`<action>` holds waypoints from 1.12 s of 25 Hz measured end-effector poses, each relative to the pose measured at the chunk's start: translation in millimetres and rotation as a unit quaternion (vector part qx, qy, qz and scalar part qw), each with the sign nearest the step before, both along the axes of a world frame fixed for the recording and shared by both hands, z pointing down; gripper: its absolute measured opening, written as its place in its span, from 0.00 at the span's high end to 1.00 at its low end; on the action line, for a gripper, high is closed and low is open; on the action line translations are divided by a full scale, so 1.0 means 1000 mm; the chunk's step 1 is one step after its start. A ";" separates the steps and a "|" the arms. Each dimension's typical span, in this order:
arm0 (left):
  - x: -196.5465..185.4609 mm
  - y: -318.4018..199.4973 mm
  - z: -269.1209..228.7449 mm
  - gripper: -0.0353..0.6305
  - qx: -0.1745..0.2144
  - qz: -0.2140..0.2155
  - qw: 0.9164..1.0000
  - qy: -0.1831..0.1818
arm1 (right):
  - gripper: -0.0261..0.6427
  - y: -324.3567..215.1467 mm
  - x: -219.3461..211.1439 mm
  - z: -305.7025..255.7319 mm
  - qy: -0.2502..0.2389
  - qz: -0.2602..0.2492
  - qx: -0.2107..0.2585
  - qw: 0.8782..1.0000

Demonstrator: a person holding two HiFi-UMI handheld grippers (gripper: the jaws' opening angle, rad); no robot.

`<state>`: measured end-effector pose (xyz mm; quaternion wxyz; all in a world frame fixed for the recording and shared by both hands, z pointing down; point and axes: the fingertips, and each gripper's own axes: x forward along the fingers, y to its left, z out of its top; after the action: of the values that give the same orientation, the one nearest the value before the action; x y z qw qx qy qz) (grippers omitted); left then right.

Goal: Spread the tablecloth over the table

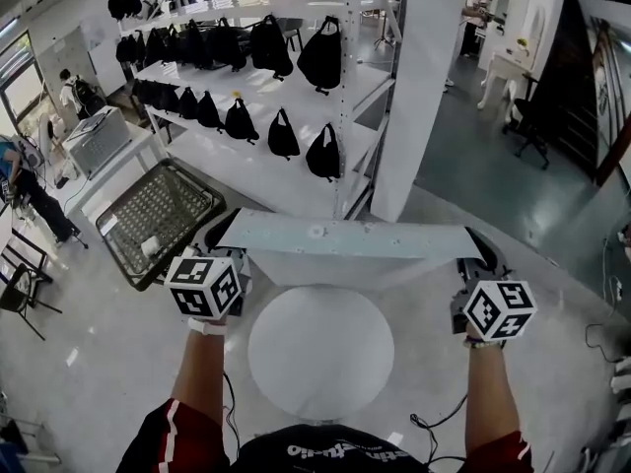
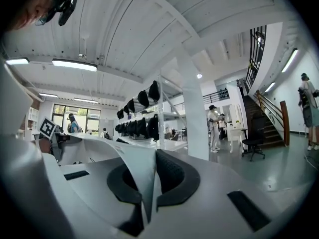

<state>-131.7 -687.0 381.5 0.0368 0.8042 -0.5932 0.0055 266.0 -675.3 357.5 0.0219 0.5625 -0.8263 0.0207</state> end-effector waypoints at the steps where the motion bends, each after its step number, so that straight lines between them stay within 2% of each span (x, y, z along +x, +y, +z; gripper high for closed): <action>1: 0.001 0.002 0.006 0.91 -0.005 0.001 1.000 -0.001 | 0.92 0.002 0.001 0.006 -0.001 0.001 -0.007 1.000; 5: -0.004 0.007 0.020 0.91 -0.020 0.002 1.000 -0.005 | 0.92 0.008 -0.004 0.022 -0.003 -0.005 -0.021 1.000; 13: -0.022 0.031 0.028 0.91 -0.021 -0.006 1.000 -0.019 | 0.92 0.027 -0.021 0.036 0.011 -0.014 -0.025 1.000; 21: -0.033 0.065 0.062 0.91 -0.049 0.000 0.999 -0.023 | 0.92 0.058 -0.032 0.065 0.013 -0.010 -0.049 0.999; 28: -0.045 0.106 0.099 0.91 -0.090 0.016 0.995 -0.028 | 0.92 0.102 -0.047 0.092 0.018 -0.013 -0.084 0.996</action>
<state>-177.0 -581.3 480.6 0.0921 0.8065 -0.5782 0.0824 219.4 -573.5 449.4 0.0839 0.5481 -0.8284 0.0794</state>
